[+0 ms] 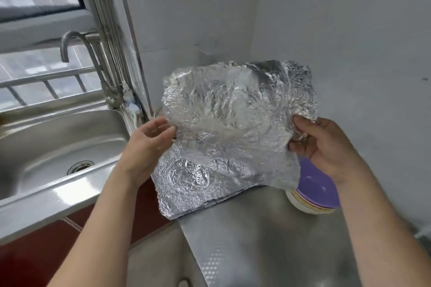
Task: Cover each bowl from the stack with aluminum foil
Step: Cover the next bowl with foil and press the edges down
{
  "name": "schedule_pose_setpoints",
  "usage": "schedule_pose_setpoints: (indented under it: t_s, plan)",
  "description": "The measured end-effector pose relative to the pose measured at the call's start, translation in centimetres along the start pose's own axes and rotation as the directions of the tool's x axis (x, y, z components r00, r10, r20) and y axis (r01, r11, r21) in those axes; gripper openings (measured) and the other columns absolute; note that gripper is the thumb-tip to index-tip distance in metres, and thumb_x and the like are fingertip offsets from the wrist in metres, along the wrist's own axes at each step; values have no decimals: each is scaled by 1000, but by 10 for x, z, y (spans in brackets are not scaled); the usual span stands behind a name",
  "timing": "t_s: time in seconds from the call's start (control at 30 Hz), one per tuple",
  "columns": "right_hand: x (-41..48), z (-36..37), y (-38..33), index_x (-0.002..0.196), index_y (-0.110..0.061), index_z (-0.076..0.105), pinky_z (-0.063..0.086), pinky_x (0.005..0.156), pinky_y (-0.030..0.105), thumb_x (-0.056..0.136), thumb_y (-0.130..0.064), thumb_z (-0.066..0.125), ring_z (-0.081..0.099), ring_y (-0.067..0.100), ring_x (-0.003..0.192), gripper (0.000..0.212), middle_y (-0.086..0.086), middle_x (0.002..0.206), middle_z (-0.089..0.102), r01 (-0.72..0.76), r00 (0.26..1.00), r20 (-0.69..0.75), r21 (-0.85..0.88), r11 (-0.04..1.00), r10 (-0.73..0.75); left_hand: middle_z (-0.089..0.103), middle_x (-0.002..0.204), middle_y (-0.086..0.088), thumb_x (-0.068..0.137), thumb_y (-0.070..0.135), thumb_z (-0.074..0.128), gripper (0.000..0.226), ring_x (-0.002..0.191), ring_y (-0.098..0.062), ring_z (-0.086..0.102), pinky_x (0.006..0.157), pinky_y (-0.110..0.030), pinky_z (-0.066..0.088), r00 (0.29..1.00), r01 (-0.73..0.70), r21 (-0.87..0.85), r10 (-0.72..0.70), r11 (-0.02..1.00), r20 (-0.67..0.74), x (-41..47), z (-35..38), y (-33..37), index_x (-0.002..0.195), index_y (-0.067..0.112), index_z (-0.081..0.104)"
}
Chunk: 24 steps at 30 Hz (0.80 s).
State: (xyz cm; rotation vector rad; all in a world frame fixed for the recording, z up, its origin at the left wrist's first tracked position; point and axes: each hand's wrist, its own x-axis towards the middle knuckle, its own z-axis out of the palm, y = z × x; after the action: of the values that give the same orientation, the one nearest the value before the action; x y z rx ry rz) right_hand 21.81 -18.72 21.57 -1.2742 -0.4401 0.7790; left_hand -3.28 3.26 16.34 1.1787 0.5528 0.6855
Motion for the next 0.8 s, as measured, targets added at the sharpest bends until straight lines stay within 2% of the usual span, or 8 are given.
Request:
schedule_pose_setpoints:
  t_s: [0.1,0.27,0.37,0.47,0.57,0.67,0.73,0.8]
  plan:
    - [-18,-1,8,85,-4,66,52,44,22,75,-19,70,56,13,46,19,5,68,59,-74,997,0,-24,997,74,70,79,3,69,23,75,3,81,-10,63,94,-34,41,997,55,-17,-55,998,-50,-25,15,-9,68,20,73]
    - [-28,-16,15,108,-2,62,51,41,19,87,-15,67,60,12,46,25,7,83,70,-218,976,-45,-139,966,214,65,70,-3,75,22,69,16,62,-14,62,64,-26,50,991,86,-60,-92,994,-99,-52,20,-14,72,11,58]
    - [-28,-24,13,120,2,56,52,42,19,86,-13,69,63,5,51,39,-1,81,75,-231,971,-99,-178,957,216,62,65,-3,69,27,75,19,58,-16,53,61,-31,43,981,135,18,-131,991,-141,-57,17,-14,67,15,61]
    - [-27,-27,11,124,5,53,50,40,18,83,-14,73,66,6,56,50,7,103,73,-245,967,-124,-197,949,223,61,67,0,66,33,79,20,57,-14,44,59,-29,33,967,185,32,-176,982,-184,-60,13,-16,68,16,69]
    - [-22,-30,13,114,2,59,52,41,20,83,-15,73,63,7,54,39,11,104,70,-270,960,-141,-225,936,242,58,65,2,68,32,78,21,51,-11,33,52,-25,25,943,213,3,-205,977,-263,-59,11,-24,76,13,75]
    - [-15,-28,15,100,0,64,57,48,25,87,-15,69,63,14,64,20,9,95,65,-252,965,-144,-250,935,221,56,62,6,79,28,77,15,49,-9,39,50,-21,34,932,263,72,-235,962,-277,-57,17,-23,84,14,73]
    - [-14,-27,10,94,-4,66,60,60,29,89,-18,68,66,18,68,15,7,98,68,-176,982,-104,-236,956,155,57,60,10,83,28,75,18,49,-6,43,48,-19,37,938,276,117,-241,954,-249,-54,25,-14,94,14,71]
    - [-16,-28,-1,91,-8,72,57,80,39,80,-24,75,70,17,78,20,7,101,73,-54,998,2,-248,967,56,67,72,7,72,27,80,29,62,-8,52,58,-21,40,961,180,133,-145,975,-237,-51,29,-2,96,12,71]
